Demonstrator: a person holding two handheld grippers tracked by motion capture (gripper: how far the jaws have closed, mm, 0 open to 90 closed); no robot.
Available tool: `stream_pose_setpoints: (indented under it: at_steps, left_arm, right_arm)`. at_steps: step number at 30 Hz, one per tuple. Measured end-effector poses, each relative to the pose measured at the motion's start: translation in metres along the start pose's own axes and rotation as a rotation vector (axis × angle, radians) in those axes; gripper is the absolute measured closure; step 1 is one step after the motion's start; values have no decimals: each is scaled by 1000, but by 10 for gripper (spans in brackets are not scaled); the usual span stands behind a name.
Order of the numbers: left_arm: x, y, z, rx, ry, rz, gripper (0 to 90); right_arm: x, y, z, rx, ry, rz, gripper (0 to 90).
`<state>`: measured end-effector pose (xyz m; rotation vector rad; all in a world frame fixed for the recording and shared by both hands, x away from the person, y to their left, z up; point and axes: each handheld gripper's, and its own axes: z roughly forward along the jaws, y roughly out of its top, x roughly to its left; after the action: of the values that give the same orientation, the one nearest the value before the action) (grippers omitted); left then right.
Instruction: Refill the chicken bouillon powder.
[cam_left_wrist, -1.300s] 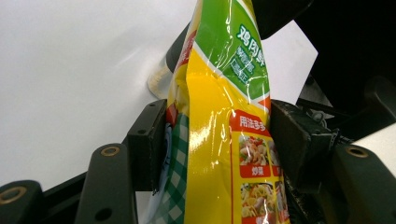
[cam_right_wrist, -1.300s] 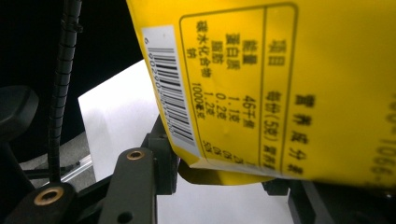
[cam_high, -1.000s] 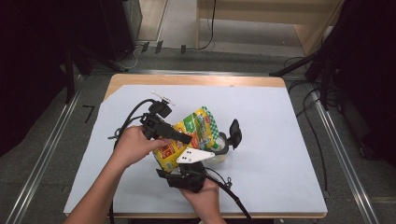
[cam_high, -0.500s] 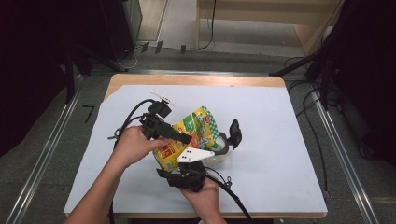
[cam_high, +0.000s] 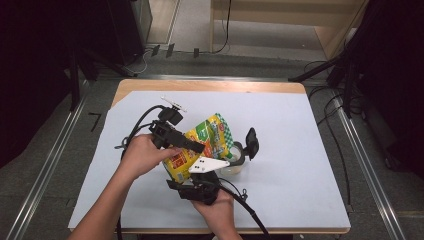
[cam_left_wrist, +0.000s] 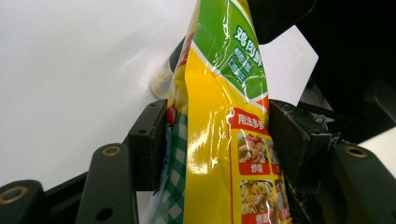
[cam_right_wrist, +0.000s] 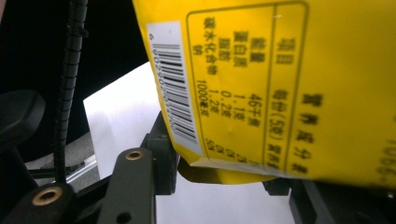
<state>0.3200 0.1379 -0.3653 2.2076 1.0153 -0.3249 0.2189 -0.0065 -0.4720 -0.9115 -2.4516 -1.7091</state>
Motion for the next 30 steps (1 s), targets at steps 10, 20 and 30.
stream_pose_setpoints:
  at_steps: [10, 20, 30]
  left_arm:
    - [-1, 1, -2, 2, 15, -16, 428]
    - [-5, 3, -1, -1, 32, -10, 432]
    - [-4, 2, -1, -4, 24, -3, 433]
  right_arm:
    - [1, 1, 0, -5, 9, 1, 554]
    - [2, 3, -1, -8, -20, 3, 569]
    - [1, 3, -2, -11, -17, 3, 573]
